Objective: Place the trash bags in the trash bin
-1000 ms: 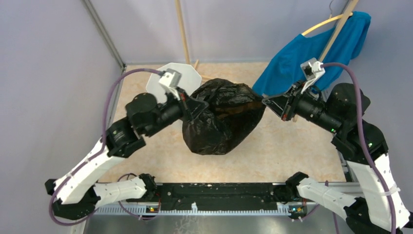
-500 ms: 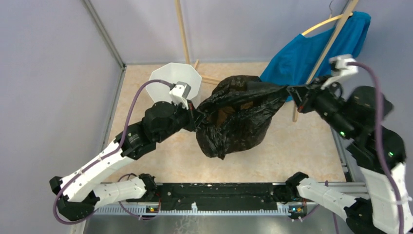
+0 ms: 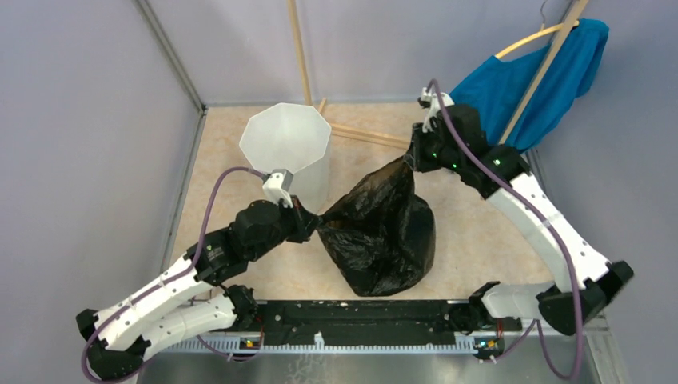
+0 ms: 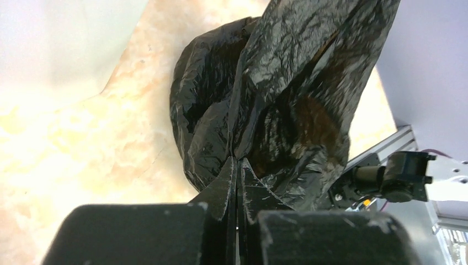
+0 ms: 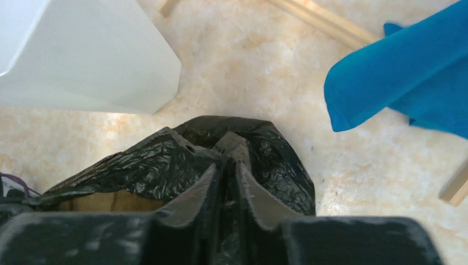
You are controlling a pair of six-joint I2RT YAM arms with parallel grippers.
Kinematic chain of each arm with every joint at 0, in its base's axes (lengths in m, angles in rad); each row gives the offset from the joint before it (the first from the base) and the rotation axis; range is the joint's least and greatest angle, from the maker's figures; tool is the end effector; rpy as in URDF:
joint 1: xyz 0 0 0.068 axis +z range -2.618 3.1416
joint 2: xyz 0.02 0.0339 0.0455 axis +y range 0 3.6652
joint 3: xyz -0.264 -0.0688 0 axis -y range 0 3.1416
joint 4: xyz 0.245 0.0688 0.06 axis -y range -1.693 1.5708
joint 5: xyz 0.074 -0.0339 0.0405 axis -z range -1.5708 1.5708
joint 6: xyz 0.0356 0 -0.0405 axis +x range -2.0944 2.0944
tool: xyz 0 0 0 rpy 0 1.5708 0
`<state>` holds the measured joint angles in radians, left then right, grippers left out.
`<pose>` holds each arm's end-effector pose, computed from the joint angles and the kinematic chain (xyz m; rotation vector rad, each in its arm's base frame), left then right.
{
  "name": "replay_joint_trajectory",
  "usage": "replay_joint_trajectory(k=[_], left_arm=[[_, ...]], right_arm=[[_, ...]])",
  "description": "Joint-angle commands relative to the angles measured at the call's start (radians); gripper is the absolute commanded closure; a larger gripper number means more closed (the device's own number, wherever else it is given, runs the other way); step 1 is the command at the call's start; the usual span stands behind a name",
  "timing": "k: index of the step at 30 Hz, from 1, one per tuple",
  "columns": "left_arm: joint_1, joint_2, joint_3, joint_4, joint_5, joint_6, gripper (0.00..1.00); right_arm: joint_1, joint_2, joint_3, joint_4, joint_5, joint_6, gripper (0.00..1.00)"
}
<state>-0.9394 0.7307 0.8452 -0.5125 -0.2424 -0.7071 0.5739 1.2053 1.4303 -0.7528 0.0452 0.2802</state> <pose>0.1013 -0.1241 0.3352 0.0727 2.0523 -0.8278 0.2072 0.1321 0.4180 -0.2846 2.1135 0.4636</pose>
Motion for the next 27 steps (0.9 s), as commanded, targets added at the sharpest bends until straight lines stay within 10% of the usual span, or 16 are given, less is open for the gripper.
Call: replay_joint_trajectory(k=[1, 11, 20, 27], left_arm=[[-0.001, -0.03, -0.045, -0.001, -0.036, -0.031, 1.0], [0.0, -0.089, -0.139, -0.013, -0.094, -0.016, 1.0], [0.0, -0.082, -0.128, -0.027, -0.11, 0.0, 1.0], [0.0, -0.072, -0.122, -0.016, -0.104, 0.003, 1.0]], right_arm=[[0.001, 0.103, 0.142, -0.103, 0.028, -0.034, 0.76], [0.227, 0.006, 0.22, -0.33, 0.139, 0.061, 0.22], [0.38, -0.033, -0.17, 0.031, -0.085, 0.278, 0.2], [0.38, 0.034, -0.283, 0.198, -0.051, 0.316, 0.37]])
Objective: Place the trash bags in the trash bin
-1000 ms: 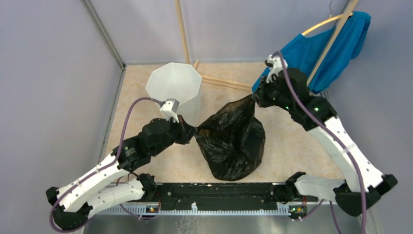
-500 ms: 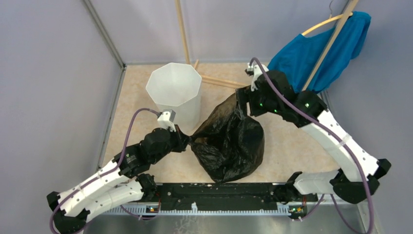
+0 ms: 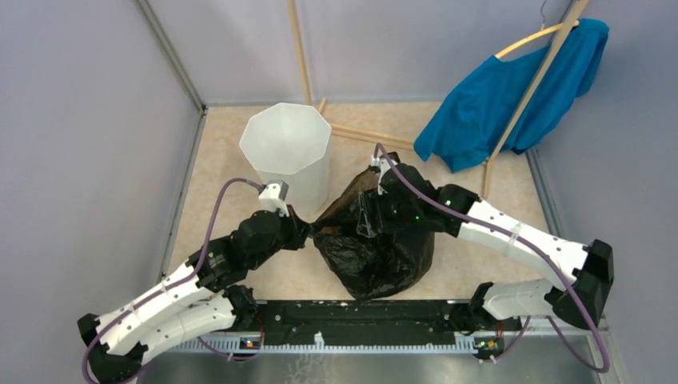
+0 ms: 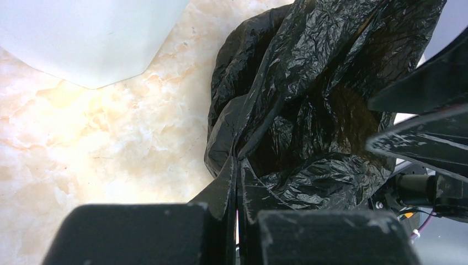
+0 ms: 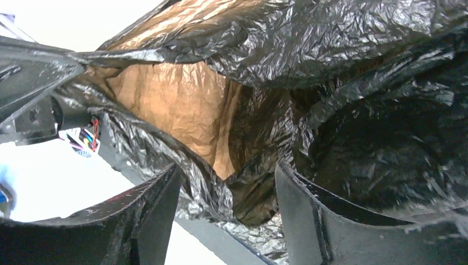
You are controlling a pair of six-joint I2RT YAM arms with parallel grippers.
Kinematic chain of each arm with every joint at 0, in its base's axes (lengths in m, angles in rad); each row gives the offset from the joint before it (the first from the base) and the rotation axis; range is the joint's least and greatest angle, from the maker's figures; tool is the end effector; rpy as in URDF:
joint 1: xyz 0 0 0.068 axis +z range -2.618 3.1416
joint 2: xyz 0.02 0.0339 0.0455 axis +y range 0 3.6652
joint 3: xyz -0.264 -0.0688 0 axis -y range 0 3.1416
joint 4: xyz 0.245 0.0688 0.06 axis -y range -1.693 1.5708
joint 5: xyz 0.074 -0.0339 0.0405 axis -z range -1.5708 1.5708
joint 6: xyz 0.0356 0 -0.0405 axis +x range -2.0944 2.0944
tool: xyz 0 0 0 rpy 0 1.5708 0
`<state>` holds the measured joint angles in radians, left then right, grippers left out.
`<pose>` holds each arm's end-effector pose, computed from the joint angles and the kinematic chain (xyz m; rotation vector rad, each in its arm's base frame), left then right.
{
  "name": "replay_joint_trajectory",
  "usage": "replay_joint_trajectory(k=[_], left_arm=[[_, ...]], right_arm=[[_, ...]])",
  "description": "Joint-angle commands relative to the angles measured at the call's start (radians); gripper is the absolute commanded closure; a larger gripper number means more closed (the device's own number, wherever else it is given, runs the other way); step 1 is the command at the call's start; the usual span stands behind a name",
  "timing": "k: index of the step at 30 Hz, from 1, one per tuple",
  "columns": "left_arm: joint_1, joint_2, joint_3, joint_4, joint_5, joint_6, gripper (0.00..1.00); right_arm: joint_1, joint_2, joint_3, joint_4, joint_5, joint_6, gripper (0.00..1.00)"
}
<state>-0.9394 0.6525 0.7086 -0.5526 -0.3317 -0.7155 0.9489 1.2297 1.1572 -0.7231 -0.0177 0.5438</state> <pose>0.0956 -0.1111 0.2962 0.0266 2.1093 -0.6825 0.1493 0.2093 0.3261 -0.5102 2.4397 0.7071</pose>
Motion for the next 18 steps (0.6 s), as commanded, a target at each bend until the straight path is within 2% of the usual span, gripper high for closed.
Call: replay_joint_trajectory(k=[1, 4, 9, 14, 18], left_arm=[[0.0, 0.012, 0.014, 0.03, -0.009, 0.01, 1.0], [0.0, 0.022, 0.017, 0.034, 0.002, 0.007, 1.0], [0.0, 0.023, 0.013, 0.04, 0.004, 0.0, 1.0], [0.0, 0.029, 0.024, 0.03, 0.003, 0.008, 1.0], [0.0, 0.022, 0.027, 0.021, 0.006, -0.001, 1.0]], right_arm=[[0.005, 0.017, -0.017, 0.162, 0.053, 0.053, 0.39], [0.005, 0.031, -0.039, 0.1, 0.199, 0.055, 0.47], [0.004, 0.03, -0.129, 0.126, 0.423, 0.106, 0.44], [0.005, 0.025, -0.217, 0.328, 0.4, 0.123, 0.4], [0.005, 0.022, -0.278, 0.417, 0.411, 0.126, 0.38]])
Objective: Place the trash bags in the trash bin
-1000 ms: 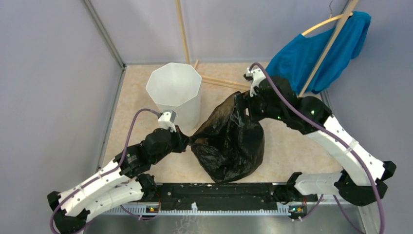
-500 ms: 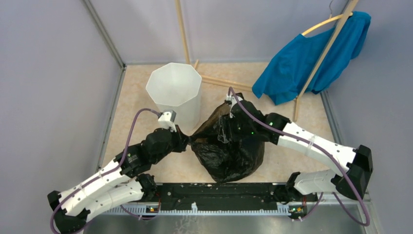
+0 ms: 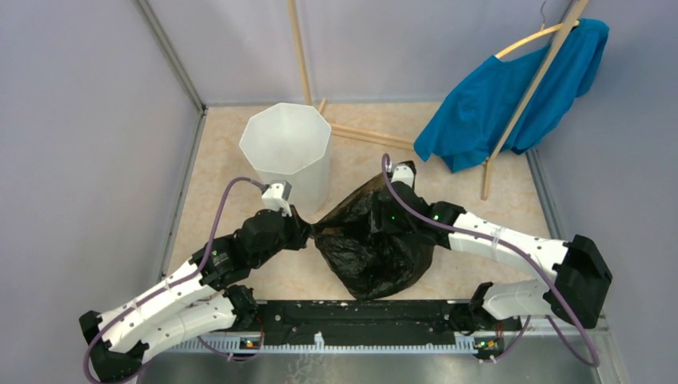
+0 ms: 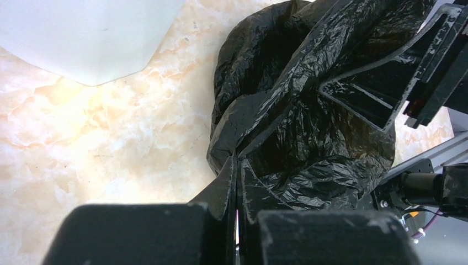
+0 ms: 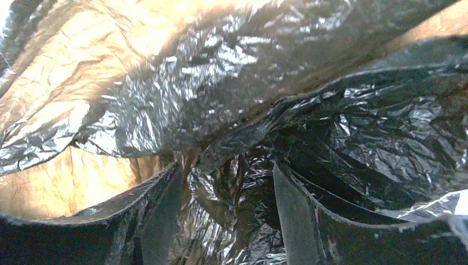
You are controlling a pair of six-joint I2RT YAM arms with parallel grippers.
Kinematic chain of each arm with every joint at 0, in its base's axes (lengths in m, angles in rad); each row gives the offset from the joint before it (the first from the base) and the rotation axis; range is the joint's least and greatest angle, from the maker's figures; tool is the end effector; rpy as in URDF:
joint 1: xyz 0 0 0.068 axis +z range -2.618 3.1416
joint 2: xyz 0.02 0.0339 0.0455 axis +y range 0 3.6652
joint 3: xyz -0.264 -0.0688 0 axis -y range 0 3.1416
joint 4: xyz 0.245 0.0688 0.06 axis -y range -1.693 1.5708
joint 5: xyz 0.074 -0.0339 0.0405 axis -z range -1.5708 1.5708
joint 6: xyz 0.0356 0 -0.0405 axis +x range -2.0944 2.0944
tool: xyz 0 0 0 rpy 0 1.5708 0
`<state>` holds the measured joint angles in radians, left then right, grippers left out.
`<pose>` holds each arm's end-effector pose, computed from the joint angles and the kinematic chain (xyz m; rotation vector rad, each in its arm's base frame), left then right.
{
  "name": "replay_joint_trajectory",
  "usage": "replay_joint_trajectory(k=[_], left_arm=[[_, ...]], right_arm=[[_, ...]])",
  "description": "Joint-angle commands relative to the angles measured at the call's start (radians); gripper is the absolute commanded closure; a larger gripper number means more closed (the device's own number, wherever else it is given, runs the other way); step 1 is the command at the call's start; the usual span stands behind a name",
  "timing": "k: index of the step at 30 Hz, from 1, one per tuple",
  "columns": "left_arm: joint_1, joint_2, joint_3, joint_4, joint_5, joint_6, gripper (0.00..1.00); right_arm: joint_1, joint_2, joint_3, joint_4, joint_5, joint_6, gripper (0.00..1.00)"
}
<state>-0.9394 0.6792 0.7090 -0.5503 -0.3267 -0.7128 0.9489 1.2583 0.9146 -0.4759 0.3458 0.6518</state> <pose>0.0984 -0.1153 0.2930 0.0386 2.1310 -0.6669 0.1631 0.2068 0.2601 -0.1882 2.3532 0.3799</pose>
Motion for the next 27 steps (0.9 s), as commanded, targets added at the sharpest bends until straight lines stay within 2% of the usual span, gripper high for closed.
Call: replay_joint_trajectory(k=[1, 4, 5, 7, 8, 13, 17, 22, 24, 27], left_arm=[[-0.001, -0.01, 0.024, 0.02, 0.002, -0.009, 1.0], [0.0, -0.021, 0.015, 0.027, 0.007, -0.018, 1.0], [-0.001, -0.023, 0.013, 0.03, 0.009, -0.018, 1.0], [0.0, -0.023, 0.012, 0.032, 0.011, -0.019, 1.0], [0.0, -0.021, 0.011, 0.031, 0.012, -0.018, 1.0], [0.0, -0.018, 0.01, 0.03, 0.018, -0.021, 1.0], [0.0, -0.018, 0.014, 0.033, 0.028, -0.023, 1.0], [-0.001, -0.03, 0.025, 0.029, 0.034, -0.024, 1.0], [0.0, -0.042, 0.035, 0.034, 0.035, -0.022, 1.0], [-0.001, -0.059, 0.051, 0.068, 0.053, 0.002, 1.0]], right_arm=[[0.005, -0.005, -0.045, 0.192, 0.048, 0.009, 0.38], [0.005, 0.003, -0.058, 0.238, 0.053, -0.004, 0.43], [0.005, 0.003, -0.062, 0.252, 0.059, -0.007, 0.46], [0.005, 0.005, -0.066, 0.278, 0.066, -0.014, 0.6], [0.005, 0.003, -0.067, 0.29, 0.065, -0.021, 0.62], [0.005, 0.013, -0.08, 0.313, 0.086, -0.01, 0.56], [0.005, 0.038, -0.109, 0.36, 0.098, -0.019, 0.61], [0.006, 0.024, -0.085, 0.334, 0.062, -0.062, 0.89], [0.005, -0.017, -0.062, 0.298, 0.015, -0.097, 0.97], [0.005, -0.096, -0.036, 0.27, -0.136, -0.197, 0.98]])
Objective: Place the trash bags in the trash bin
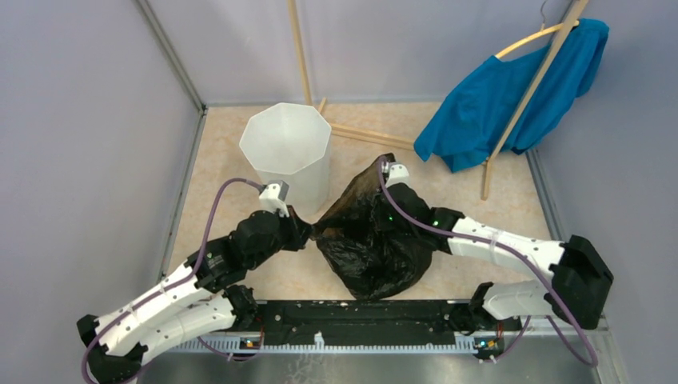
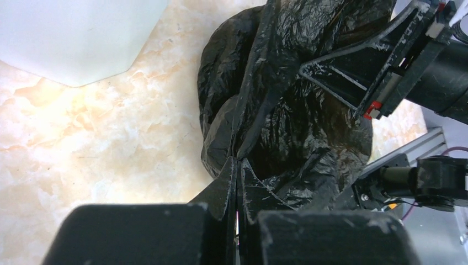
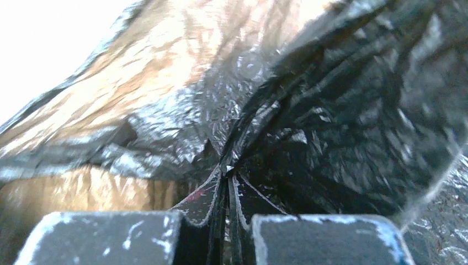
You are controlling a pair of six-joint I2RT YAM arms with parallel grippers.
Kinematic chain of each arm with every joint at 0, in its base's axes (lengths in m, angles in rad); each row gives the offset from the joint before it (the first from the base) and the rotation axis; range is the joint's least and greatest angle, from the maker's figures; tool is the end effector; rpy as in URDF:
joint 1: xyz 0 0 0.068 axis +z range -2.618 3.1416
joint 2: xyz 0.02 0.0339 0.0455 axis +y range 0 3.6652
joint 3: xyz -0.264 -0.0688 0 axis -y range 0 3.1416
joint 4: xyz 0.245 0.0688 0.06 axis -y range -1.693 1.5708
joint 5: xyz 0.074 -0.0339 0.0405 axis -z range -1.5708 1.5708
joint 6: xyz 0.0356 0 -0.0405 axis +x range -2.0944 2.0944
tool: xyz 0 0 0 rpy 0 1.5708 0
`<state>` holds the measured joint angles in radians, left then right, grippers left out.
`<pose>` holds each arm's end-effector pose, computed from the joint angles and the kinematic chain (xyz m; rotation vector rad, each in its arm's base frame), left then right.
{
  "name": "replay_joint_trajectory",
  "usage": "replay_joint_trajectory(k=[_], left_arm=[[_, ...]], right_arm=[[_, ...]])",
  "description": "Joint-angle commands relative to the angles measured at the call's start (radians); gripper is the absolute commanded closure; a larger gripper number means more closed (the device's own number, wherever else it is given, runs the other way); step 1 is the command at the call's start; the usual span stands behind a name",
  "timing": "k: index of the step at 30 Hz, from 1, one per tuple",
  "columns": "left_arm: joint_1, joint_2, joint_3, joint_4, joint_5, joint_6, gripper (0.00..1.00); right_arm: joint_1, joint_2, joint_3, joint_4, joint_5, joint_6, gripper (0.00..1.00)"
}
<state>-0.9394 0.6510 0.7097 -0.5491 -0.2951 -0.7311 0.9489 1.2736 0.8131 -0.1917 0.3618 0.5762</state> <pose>0.0948 -0.1120 0.2969 0.0323 2.1200 -0.7284 0.1699 0.2154 0.2457 -0.2124 2.2021 0.4613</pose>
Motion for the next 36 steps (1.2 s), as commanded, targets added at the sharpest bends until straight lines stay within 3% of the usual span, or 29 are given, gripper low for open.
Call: replay_joint_trajectory(k=[1, 4, 9, 14, 20, 24, 30, 36], left_arm=[[-0.001, -0.035, 0.058, 0.08, 0.026, 0.028, 1.0], [-0.001, -0.041, 0.084, 0.105, 0.027, 0.056, 1.0], [0.0, -0.024, 0.127, 0.103, 0.01, 0.083, 1.0], [0.0, -0.021, 0.147, 0.113, 0.029, 0.083, 1.0], [-0.001, 0.003, 0.132, 0.223, 0.124, 0.067, 1.0], [-0.001, 0.049, 0.135, 0.276, 0.172, 0.053, 1.0], [-0.001, 0.061, 0.124, 0.308, 0.189, 0.02, 1.0], [-0.001, 0.08, 0.122, 0.327, 0.2, 0.004, 1.0]], right_arm=[[0.004, -0.134, 0.082, -0.031, -0.212, -0.15, 0.97], [0.005, -0.186, 0.148, -0.127, -0.322, -0.198, 0.96], [0.005, -0.26, 0.184, -0.16, -0.324, -0.19, 0.94], [0.004, -0.271, 0.162, -0.07, -0.357, -0.155, 0.94], [0.007, -0.167, 0.205, 0.152, -0.768, -0.094, 0.96], [0.01, -0.096, 0.228, 0.186, -0.773, -0.091, 0.93], [0.011, -0.119, 0.163, 0.313, -0.787, -0.08, 0.71], [0.01, -0.119, 0.117, 0.36, -0.798, -0.078, 0.62]])
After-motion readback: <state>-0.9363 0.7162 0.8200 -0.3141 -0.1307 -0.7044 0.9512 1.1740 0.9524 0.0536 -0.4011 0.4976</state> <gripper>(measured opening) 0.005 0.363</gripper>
